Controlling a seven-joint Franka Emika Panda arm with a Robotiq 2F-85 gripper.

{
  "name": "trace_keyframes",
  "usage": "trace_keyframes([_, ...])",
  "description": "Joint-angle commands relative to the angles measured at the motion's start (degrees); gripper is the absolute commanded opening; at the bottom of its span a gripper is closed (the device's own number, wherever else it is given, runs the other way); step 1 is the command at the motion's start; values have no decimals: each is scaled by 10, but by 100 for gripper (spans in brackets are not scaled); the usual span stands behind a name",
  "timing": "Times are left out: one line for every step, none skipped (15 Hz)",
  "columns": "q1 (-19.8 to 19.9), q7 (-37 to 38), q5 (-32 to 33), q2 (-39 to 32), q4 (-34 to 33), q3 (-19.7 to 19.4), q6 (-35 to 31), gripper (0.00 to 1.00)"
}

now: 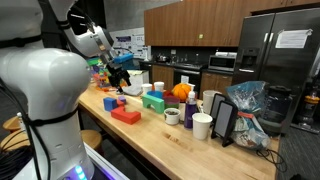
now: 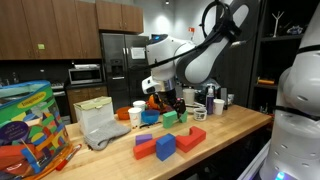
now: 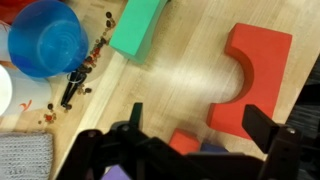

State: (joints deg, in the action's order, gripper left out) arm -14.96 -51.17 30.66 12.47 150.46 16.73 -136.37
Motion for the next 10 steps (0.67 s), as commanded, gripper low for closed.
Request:
trace_keyframes([-7, 1, 1, 0, -1, -8, 2, 100])
trace_keyframes([-7, 1, 1, 0, -2, -8, 3, 100])
trace_keyframes([-13, -12, -28, -5, -1, -14, -1, 100])
trace_keyframes([-25, -43, -77, -13, 2, -23, -6, 100])
trace_keyframes([-32, -60, -114, -18, 7, -27, -10, 100])
trace_keyframes([-37, -68, -144, -20, 15, -28, -25, 100])
trace_keyframes([-40, -70, -164, -22, 24, -27, -42, 100])
trace_keyframes([-42, -67, -177, -23, 34, -25, -62, 100])
trace_keyframes([-44, -64, -187, -23, 45, -23, -88, 100])
trace_keyframes([-45, -61, -190, -25, 56, -22, -117, 100])
